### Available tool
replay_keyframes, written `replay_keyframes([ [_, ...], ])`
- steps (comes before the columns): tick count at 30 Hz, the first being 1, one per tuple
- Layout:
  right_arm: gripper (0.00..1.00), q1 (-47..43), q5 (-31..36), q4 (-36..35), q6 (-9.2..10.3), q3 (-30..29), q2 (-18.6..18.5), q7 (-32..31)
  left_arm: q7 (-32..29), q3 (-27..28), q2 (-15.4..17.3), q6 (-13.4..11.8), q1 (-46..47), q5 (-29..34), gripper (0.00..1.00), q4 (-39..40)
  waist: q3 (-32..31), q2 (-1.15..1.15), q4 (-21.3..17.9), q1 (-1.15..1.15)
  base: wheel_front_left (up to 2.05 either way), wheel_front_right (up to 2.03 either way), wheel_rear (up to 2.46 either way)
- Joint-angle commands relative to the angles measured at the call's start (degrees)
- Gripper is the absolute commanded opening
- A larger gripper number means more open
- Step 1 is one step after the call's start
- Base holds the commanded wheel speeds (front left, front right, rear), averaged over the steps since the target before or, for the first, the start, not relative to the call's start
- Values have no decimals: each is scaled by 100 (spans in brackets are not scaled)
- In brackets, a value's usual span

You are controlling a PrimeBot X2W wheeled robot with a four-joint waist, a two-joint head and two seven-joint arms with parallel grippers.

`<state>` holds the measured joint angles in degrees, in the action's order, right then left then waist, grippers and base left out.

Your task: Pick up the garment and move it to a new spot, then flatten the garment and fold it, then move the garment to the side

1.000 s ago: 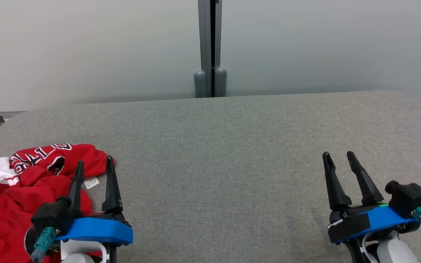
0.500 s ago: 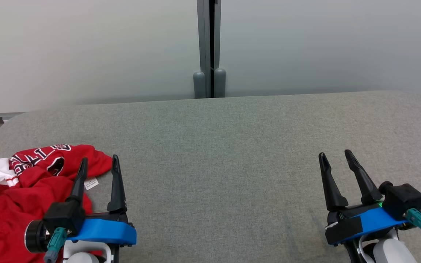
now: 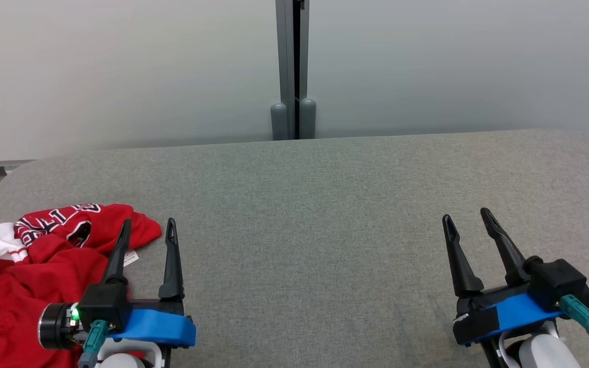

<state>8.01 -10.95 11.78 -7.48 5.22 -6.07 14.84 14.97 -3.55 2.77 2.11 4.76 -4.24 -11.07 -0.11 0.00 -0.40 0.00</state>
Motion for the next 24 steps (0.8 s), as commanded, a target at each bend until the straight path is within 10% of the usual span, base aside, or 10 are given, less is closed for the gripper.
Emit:
replay_keyframes([
  [1, 100, 43, 78, 1, -2, -1, -4, 52, 32, -5, 18, -4, 6, 60, 100, -13, 3, 0, 3, 0, 0, 0, 0],
  [24, 100, -98, -126, -21, -2, 111, -4, 42, 31, 78, 17, -25, 33, -103, 100, -181, 24, 0, 704, 0, 0, 0, 0],
])
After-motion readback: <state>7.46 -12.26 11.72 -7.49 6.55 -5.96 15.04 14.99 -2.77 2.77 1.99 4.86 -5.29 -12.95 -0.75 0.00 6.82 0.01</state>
